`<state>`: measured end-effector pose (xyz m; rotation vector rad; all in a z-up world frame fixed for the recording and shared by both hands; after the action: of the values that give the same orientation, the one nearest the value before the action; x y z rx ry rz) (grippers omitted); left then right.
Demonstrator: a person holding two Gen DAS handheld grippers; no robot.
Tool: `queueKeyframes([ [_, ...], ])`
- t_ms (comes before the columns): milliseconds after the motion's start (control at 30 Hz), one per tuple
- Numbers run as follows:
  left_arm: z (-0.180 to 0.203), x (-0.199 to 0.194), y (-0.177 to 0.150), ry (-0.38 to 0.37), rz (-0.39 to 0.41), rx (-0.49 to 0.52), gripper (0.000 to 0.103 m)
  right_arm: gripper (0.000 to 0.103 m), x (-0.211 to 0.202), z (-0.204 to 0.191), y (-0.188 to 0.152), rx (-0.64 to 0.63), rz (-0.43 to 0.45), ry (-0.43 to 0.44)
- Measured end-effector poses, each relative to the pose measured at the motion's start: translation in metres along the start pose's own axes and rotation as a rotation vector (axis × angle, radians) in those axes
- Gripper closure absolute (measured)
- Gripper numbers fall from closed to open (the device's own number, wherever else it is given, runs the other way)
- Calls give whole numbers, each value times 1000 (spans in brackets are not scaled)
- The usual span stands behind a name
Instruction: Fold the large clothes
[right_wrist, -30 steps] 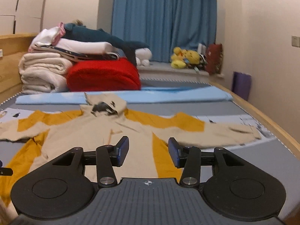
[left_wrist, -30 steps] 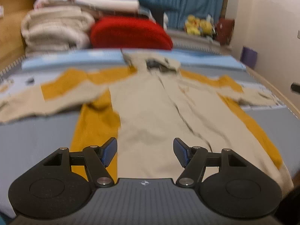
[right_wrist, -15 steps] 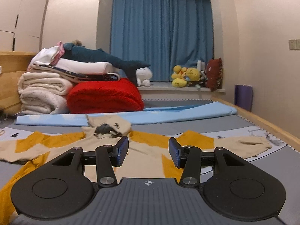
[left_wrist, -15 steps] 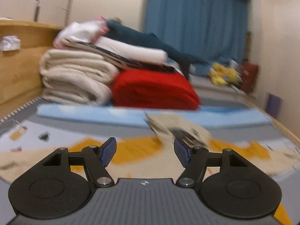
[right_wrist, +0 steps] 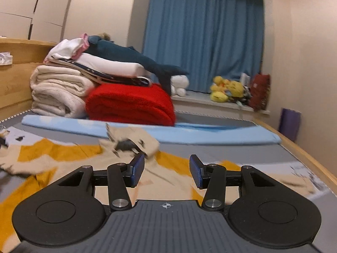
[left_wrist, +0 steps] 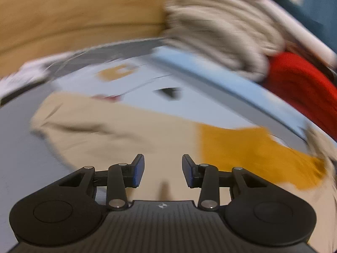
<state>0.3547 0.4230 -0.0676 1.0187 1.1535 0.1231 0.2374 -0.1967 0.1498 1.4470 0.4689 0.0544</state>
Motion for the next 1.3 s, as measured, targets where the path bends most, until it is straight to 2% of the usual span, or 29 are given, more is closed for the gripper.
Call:
queueKeyframes([
  [67,-32,17,8,47,-33,-86,55,54,30,-14,14,12,14,42],
  [133,-63,30,13,80,-52,-162,47,55,59,-28,21,20,27,92],
  [167,-78,35,14,98,-54,-185,46,62,74,-36,20,18,26,116],
  [200,-93,42,17,125,-54,-210,43,73,84,-41,18,18,24,132],
  [233,-104,48,19,144,-59,-234,43,77,93,-45,14,25,19,148],
  [300,-126,58,19,156,-79,-299,43,85,110,-50,2,68,-30,171],
  [367,-141,68,17,150,-102,-362,43,87,125,-54,-7,118,-99,201],
  [467,-150,72,18,144,-86,-409,44,87,136,-60,-10,138,-144,238],
  [500,-152,73,19,143,-83,-421,49,87,138,-62,-9,131,-150,246],
  [533,-150,76,20,138,-84,-432,77,87,140,-62,-10,130,-151,251],
  [567,-147,73,19,124,-90,-442,94,87,140,-62,-10,135,-153,255],
  [600,-145,71,20,126,-80,-448,101,87,142,-61,-11,142,-157,258],
  [667,-132,57,27,164,-18,-411,103,88,142,-57,-12,159,-166,245],
  [733,-102,30,42,171,79,-334,103,97,145,-54,-12,170,-184,224],
  [800,-65,-6,57,114,174,-263,103,101,143,-48,-13,174,-194,205],
  [900,15,-80,63,-67,301,-118,103,102,139,-37,-16,180,-210,182],
  [1033,128,-183,20,-365,379,86,103,103,133,-22,-27,207,-257,142],
  [1100,179,-227,-15,-517,356,185,102,102,130,-14,-32,223,-277,119],
  [1133,201,-243,-35,-597,316,230,100,101,129,-9,-34,238,-286,113],
  [1167,224,-257,-57,-687,250,294,95,101,127,-5,-37,253,-292,110],
  [1200,246,-268,-81,-775,165,379,80,101,126,1,-38,277,-298,101],
  [1233,258,-277,-99,-811,108,433,74,100,126,5,-39,295,-305,97],
  [1300,266,-293,-119,-834,41,487,73,92,124,15,-39,339,-308,100],
])
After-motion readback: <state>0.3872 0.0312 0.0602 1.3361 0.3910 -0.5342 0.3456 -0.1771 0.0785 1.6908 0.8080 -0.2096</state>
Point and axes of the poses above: each gripper's, at about its wrist camera, not at the fingertips, and x roughly the way its jaws point, z to its right, y to its top, the point moved 4 cm from there along x, roughly the way its jaws point, and after that the axes turned 13 degrees about y, right-handed, at the moved point
